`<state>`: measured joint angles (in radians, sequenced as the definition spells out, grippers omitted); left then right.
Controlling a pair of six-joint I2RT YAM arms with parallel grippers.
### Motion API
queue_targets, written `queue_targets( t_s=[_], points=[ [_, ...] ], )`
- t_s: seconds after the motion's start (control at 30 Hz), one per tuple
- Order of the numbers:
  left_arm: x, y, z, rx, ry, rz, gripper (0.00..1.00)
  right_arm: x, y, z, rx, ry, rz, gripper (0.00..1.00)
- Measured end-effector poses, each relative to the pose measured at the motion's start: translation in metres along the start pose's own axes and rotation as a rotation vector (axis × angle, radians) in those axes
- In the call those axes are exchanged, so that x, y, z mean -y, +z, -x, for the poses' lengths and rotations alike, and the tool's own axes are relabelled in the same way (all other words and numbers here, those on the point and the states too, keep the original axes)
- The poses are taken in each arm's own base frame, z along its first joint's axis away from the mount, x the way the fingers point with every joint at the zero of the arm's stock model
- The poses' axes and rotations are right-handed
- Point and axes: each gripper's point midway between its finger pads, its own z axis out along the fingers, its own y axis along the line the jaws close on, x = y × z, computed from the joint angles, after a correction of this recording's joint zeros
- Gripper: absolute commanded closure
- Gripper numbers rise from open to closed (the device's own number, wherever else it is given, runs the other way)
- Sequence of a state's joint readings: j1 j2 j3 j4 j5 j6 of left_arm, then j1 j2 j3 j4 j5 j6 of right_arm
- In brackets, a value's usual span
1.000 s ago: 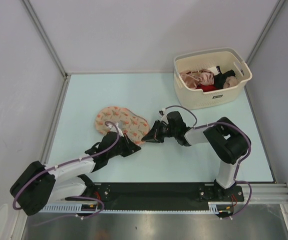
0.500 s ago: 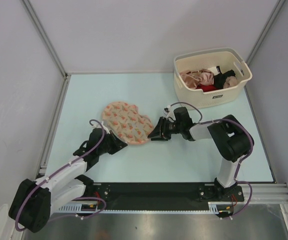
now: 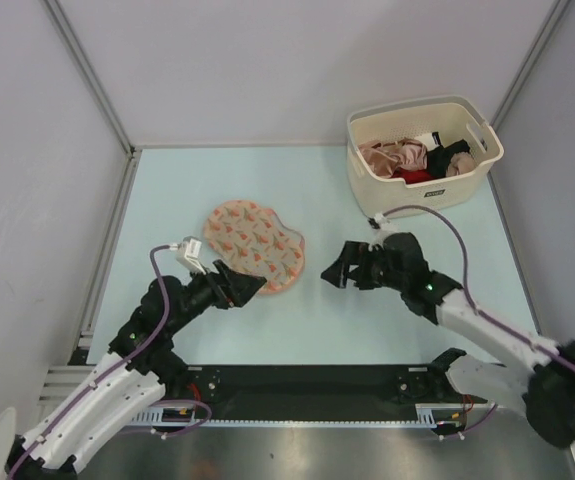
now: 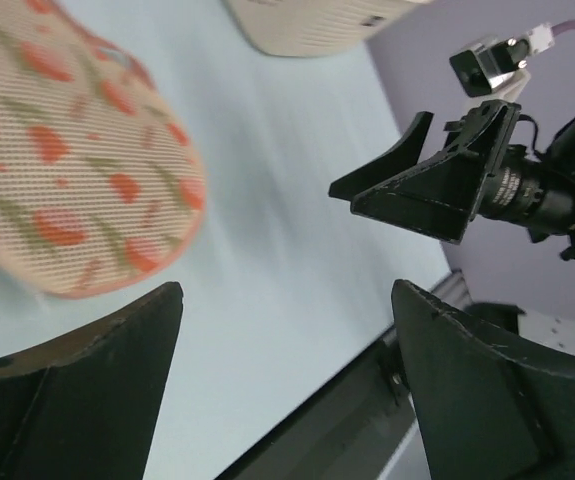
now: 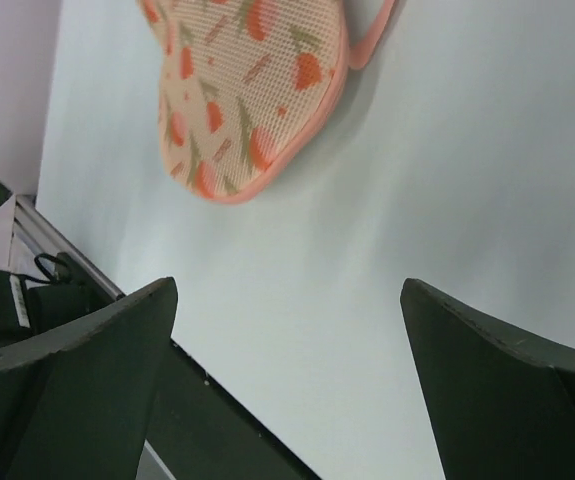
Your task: Place the bra in the laundry bag and zip it closed
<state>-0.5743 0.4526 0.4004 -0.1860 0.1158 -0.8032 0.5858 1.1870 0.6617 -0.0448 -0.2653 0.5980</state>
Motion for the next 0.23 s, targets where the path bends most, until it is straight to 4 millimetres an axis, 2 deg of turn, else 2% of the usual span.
queue_targets(
  t_s=[0.03, 0.1, 0.23],
  points=[
    [0.010, -0.003, -0.004, -0.005, 0.011, -0.046, 0.00, -0.001, -0.017, -0.005, 0.042, -0.009, 0.013, 0.00],
    [0.025, -0.010, -0.011, 0.013, 0.019, -0.140, 0.00, -0.005, -0.043, -0.011, 0.120, -0.025, 0.049, 0.00],
    [0.027, -0.022, -0.036, 0.084, -0.024, -0.322, 0.00, -0.005, -0.095, -0.029, 0.318, -0.018, 0.156, 0.00]
  ],
)
